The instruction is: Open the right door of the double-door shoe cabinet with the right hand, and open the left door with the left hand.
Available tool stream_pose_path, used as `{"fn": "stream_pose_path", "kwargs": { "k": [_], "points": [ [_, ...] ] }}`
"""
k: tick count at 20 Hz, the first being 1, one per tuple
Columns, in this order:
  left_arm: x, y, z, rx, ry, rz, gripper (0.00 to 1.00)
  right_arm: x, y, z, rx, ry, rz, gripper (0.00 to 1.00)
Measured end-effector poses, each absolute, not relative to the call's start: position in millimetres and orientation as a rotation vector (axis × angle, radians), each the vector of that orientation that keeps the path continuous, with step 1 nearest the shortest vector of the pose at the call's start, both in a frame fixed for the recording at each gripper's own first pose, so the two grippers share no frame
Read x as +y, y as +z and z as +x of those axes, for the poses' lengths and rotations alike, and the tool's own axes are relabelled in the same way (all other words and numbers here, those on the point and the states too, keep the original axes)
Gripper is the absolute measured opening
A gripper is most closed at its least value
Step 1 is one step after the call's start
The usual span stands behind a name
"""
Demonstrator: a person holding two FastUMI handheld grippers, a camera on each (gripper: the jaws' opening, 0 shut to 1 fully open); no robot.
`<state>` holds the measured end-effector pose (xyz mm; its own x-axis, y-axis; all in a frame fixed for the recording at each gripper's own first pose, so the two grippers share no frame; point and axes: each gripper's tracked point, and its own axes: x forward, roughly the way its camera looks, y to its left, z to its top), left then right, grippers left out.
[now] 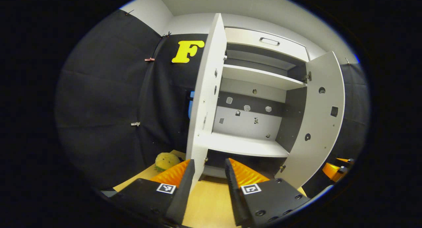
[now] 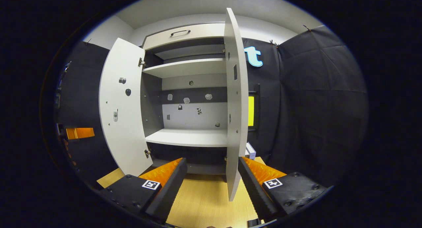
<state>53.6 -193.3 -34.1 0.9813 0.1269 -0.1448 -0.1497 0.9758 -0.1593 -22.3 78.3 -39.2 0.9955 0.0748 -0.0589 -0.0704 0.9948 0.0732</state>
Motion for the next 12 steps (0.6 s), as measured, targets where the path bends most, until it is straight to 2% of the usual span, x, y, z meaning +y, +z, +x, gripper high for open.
{"fn": "stream_pose_path", "kwargs": {
  "k": [2, 3, 12],
  "points": [
    [-213.9, -31.0, 40.0, 0.118, 0.139, -0.151, 0.79, 68.4, -31.1, -28.7, 0.043, 0.088, 0.088, 0.98],
    [-222.1, -28.4, 37.6, 0.111, 0.132, -0.141, 0.93, 65.4, -28.0, -29.9, 0.040, 0.092, 0.096, 0.98],
    [-249.1, -10.6, 22.1, 0.023, 0.071, -0.061, 0.95, 59.9, -23.2, -45.9, 0.023, 0.054, 0.135, 0.98]
  ]
}}
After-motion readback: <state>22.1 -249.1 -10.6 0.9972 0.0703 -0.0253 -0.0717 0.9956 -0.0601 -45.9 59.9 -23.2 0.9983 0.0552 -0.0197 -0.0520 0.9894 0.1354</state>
